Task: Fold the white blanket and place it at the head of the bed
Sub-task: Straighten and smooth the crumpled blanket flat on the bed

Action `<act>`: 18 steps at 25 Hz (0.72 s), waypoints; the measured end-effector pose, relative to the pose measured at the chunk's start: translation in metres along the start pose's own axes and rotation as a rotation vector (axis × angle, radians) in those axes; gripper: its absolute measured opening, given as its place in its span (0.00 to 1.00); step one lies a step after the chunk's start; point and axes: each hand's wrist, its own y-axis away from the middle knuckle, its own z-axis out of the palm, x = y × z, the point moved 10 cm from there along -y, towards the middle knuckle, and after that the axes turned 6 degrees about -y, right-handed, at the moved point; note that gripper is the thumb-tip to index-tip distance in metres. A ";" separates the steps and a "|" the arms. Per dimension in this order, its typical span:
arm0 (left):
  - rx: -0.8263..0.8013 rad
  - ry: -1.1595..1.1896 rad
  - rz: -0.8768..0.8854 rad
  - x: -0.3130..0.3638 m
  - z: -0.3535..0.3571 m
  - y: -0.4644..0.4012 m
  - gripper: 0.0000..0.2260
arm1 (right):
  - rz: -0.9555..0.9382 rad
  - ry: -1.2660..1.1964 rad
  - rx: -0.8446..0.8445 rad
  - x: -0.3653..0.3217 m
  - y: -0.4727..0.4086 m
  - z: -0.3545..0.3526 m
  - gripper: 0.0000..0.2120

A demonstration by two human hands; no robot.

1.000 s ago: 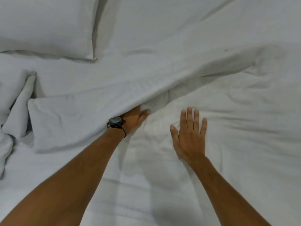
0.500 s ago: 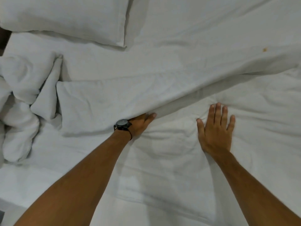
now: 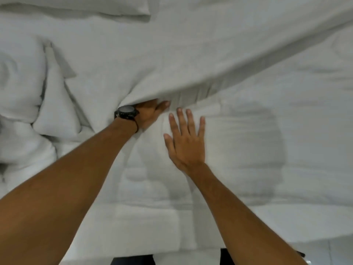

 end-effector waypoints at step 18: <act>0.029 -0.102 0.156 -0.098 0.036 0.125 0.33 | 0.236 0.004 -0.005 -0.091 0.046 0.043 0.36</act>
